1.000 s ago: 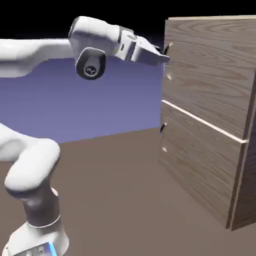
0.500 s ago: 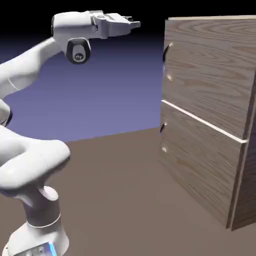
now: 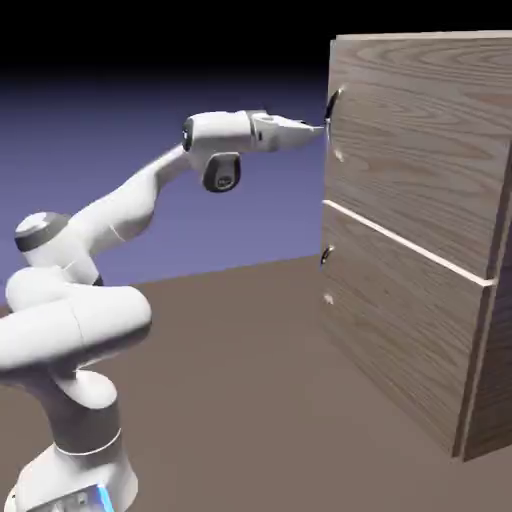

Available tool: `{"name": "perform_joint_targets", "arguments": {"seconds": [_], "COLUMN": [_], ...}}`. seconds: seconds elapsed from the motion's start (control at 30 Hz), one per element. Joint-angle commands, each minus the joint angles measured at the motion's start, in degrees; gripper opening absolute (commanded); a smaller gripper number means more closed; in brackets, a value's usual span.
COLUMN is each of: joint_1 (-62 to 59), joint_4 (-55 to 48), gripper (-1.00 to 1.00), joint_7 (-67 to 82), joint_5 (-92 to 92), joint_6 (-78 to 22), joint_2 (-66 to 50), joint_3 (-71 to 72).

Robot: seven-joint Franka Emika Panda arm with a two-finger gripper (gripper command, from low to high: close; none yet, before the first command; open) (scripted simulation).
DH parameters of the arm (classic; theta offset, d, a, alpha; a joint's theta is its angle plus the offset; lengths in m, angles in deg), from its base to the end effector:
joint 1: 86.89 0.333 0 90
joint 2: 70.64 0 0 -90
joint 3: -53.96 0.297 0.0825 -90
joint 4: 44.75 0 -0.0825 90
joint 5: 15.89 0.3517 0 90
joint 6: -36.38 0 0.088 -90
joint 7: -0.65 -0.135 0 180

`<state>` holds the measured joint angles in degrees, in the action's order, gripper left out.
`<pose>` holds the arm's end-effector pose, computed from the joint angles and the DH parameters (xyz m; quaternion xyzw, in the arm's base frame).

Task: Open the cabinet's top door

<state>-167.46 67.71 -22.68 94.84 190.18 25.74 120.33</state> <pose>0.4884 0.2821 0.5632 -0.6483 0.2822 -0.6582 0.2585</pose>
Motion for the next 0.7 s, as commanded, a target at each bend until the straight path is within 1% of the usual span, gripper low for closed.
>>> {"name": "perform_joint_targets", "arguments": {"seconds": [0.0,0.03,0.07,0.1,0.27,0.47,0.67], "joint_1": [-1.96,-4.04,-4.04,-4.04,3.87,13.17,22.28], "joint_4": [-2.01,-4.13,-4.14,-4.14,5.84,18.3,30.76], "gripper": [0.0,0.0,-1.0,-1.0,-1.0,-1.0,-1.0], "joint_7": [0.03,0.06,0.06,0.06,11.93,22.6,31.04], "joint_5": [0.56,1.15,1.16,1.16,11.42,19.02,22.12], "joint_6": [0.21,0.44,0.44,0.44,-4.96,-13.28,-22.71], "joint_2": [-0.4,-0.82,-0.82,-0.82,0.84,2.73,3.91], "joint_3": [0.18,0.36,0.36,0.36,-1.53,-4.43,-8.53]}}
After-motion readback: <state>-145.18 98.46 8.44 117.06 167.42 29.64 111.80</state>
